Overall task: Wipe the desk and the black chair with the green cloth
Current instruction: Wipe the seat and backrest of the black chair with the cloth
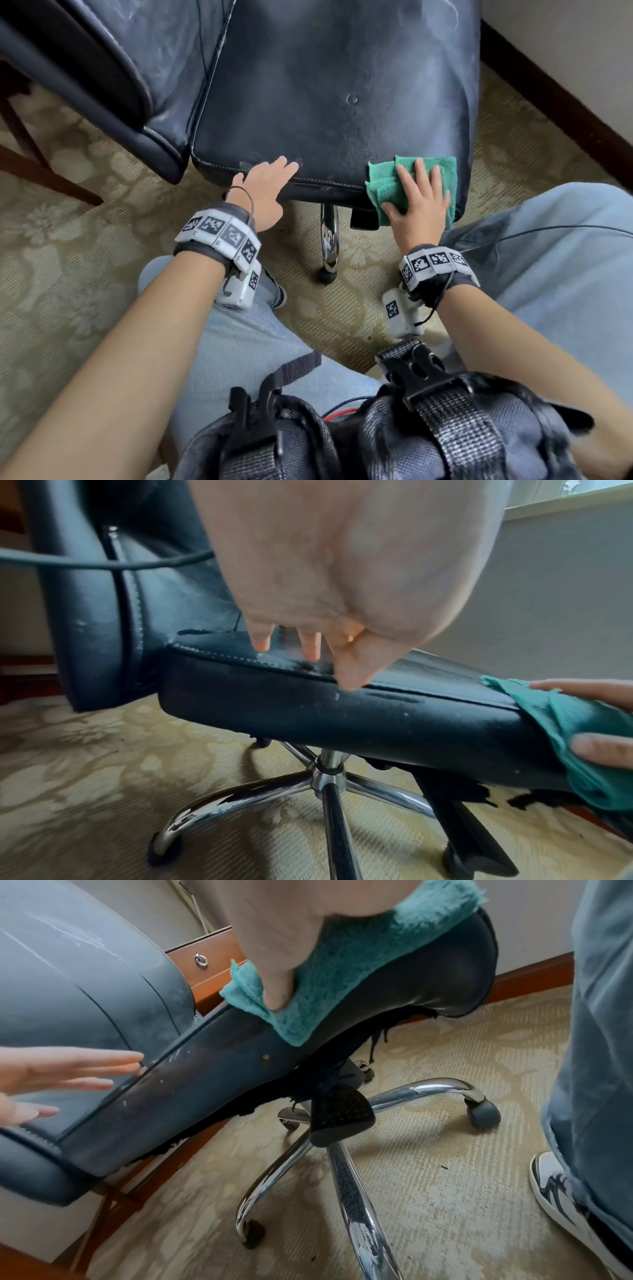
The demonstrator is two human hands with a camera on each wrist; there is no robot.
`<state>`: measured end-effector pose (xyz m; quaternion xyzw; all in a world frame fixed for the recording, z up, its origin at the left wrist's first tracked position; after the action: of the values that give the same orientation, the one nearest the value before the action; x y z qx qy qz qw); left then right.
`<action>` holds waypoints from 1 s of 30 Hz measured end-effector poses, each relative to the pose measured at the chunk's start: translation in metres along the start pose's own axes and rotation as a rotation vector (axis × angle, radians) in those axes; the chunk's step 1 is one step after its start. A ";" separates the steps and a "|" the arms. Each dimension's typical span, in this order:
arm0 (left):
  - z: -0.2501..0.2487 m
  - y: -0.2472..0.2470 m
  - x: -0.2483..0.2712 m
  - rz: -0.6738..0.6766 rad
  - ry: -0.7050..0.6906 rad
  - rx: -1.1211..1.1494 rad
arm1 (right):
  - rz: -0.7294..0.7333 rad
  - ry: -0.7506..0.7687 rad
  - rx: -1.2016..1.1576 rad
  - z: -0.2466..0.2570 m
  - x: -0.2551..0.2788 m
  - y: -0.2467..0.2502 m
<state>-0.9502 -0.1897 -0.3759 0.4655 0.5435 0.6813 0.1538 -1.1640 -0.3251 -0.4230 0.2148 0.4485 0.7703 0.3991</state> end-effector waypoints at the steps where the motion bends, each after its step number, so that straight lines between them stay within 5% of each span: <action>1: 0.003 0.000 -0.001 -0.026 0.041 -0.006 | 0.008 0.021 0.011 0.001 -0.001 -0.001; 14: 0.010 0.006 -0.009 0.083 0.008 -0.151 | 0.272 0.281 0.221 0.116 -0.034 -0.049; 25: 0.009 0.006 -0.005 0.056 -0.045 0.022 | 0.085 0.177 0.163 0.010 -0.014 0.000; 30: 0.027 0.007 0.001 -0.042 0.063 0.412 | 0.056 0.160 0.165 0.013 -0.018 -0.004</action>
<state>-0.9274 -0.1752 -0.3702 0.4542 0.6854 0.5667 0.0523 -1.1431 -0.3319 -0.4195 0.1974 0.5346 0.7563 0.3213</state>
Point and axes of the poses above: each hand's wrist, its own x-axis away from the middle knuckle, its own y-axis out of the back of the hand, z = x × y, the point moved 1 cm from there along -x, towards the middle knuckle, and after that the axes turned 5 degrees about y, right-handed, at the moved point
